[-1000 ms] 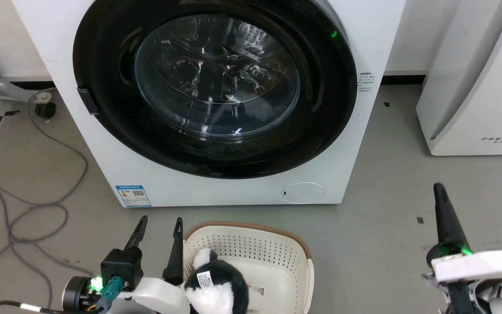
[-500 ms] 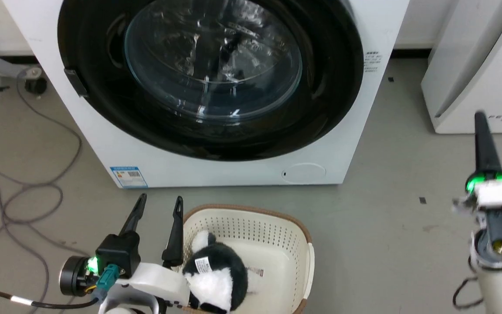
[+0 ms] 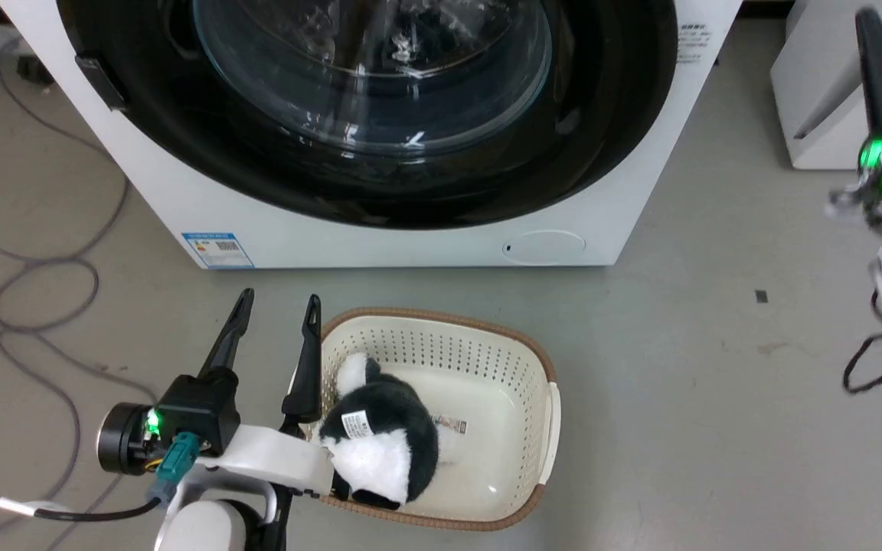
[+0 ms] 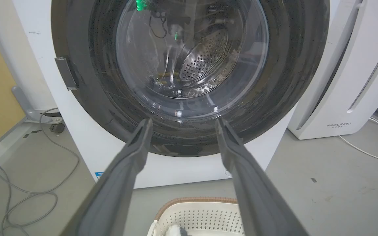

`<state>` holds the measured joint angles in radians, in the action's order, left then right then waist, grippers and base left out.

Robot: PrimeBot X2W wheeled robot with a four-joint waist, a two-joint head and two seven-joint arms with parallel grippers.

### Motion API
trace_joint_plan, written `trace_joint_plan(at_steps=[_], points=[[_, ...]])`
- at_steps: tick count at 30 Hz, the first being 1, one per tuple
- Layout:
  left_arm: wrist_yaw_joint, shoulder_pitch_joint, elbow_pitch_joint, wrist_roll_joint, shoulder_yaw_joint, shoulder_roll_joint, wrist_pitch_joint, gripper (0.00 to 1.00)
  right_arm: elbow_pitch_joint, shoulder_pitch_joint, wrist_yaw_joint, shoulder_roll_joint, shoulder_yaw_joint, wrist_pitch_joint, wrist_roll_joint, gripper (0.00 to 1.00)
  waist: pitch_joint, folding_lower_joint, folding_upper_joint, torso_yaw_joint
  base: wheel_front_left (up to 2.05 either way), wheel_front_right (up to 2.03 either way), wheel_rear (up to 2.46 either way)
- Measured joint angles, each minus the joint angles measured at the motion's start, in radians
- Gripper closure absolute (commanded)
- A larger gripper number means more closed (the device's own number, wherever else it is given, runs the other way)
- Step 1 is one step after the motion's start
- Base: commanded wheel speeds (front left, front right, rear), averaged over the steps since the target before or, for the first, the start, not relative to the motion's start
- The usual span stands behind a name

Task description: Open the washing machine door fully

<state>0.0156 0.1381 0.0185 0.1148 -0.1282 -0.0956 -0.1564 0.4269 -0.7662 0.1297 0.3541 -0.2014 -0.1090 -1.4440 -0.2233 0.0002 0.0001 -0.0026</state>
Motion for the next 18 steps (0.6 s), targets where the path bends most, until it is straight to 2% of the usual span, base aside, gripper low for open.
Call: trace_joint_plan(at_steps=[9,18], points=[[0.0,0.032,-0.004,0.009,-0.017,-0.01,-0.021,0.0,0.146,-0.257,0.0,0.107,-0.261,0.1,-0.166,1.0,-0.051,0.0,0.0,0.004,0.0,0.0,0.0],[0.001,0.064,-0.011,0.013,-0.024,-0.018,-0.04,0.0,0.327,-0.546,0.0,0.139,-0.56,0.243,-0.294,1.0,-0.106,0.0,0.0,-0.002,0.0,0.0,0.0]])
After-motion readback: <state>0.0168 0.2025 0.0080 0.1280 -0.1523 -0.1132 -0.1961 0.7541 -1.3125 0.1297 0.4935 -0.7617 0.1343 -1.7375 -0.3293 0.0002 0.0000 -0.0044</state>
